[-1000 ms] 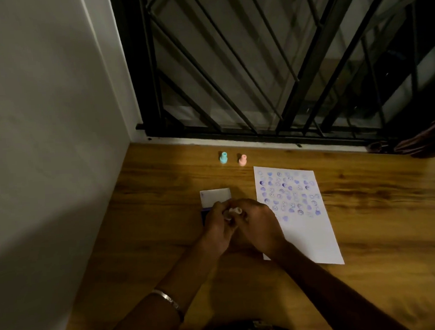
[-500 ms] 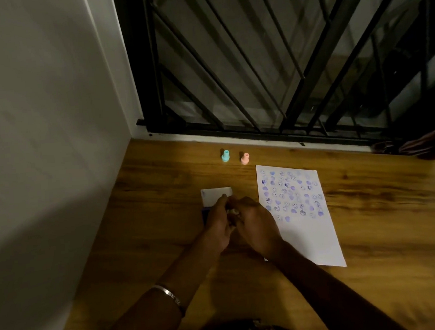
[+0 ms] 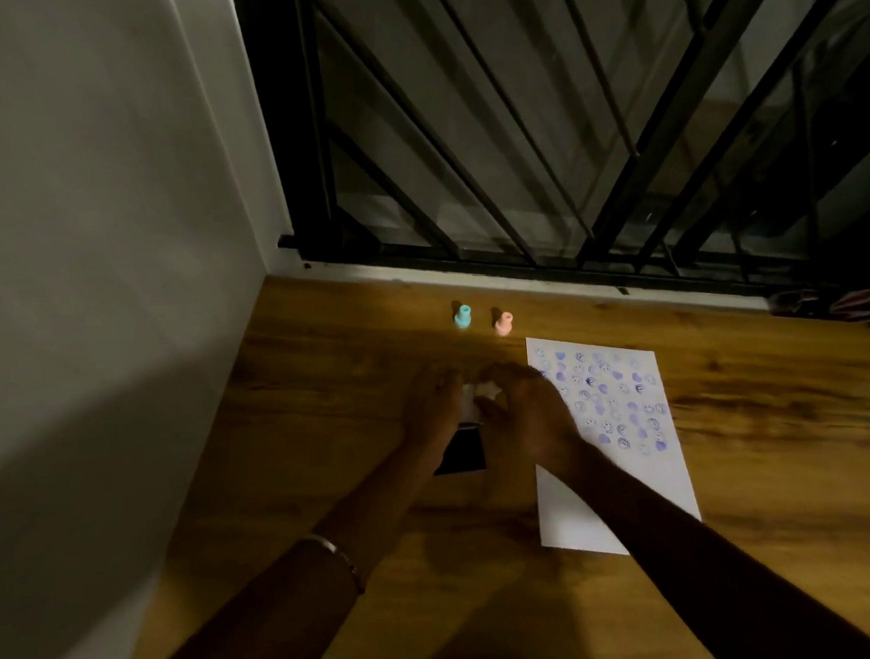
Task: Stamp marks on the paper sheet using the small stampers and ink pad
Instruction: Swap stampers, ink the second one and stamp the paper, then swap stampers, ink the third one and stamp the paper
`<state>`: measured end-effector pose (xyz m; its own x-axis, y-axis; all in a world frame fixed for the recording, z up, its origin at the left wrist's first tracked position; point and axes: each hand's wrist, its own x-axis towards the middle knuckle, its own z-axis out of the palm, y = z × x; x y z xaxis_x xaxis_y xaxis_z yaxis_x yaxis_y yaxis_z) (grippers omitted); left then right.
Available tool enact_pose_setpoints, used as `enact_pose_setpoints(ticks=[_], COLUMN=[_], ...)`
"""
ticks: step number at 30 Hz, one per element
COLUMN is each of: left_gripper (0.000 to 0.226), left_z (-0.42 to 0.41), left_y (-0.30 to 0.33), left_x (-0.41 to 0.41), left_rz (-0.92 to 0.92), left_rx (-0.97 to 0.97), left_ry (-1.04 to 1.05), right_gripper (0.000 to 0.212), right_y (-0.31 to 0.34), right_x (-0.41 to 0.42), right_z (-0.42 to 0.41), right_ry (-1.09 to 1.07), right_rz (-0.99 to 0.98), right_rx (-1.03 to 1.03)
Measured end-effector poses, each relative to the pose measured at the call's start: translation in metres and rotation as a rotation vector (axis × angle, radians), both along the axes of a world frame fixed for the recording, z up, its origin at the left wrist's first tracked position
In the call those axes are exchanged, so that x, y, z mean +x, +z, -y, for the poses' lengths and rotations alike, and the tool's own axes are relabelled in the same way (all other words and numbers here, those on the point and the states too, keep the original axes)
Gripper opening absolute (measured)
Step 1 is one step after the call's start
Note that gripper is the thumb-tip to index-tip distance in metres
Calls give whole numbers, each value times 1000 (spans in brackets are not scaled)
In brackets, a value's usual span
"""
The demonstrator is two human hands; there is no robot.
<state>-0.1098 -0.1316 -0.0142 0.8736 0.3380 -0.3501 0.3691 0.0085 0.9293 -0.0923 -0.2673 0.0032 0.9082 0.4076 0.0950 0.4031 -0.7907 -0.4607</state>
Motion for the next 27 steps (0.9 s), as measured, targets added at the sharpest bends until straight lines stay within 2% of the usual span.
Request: enact_pose_setpoints(ticks=[3, 7, 11, 17, 23, 27], left_gripper=[20, 18, 27, 48, 39, 34], left_z=[-14, -26, -30, -30, -26, -25], left_y=[-5, -8, -9, -16, -29, -37], left_x=[26, 64, 90, 117, 132, 134], left_rz=[66, 74, 51, 66, 85, 64], left_rx=[192, 332, 364, 612, 691, 683], left_ry=[-42, -102, -162, -302, -326, -327], right_gripper=[25, 29, 32, 34, 33, 34], right_y=[3, 3, 0, -9, -24, -28], right_x=[30, 70, 106, 138, 150, 151], right_z=[-5, -12, -18, -26, -27, -27], right_ry=[-6, -7, -38, -52, -81, -78], right_rz=[36, 61, 97, 102, 56, 27], right_rx=[-165, -263, -327, -486, -559, -506])
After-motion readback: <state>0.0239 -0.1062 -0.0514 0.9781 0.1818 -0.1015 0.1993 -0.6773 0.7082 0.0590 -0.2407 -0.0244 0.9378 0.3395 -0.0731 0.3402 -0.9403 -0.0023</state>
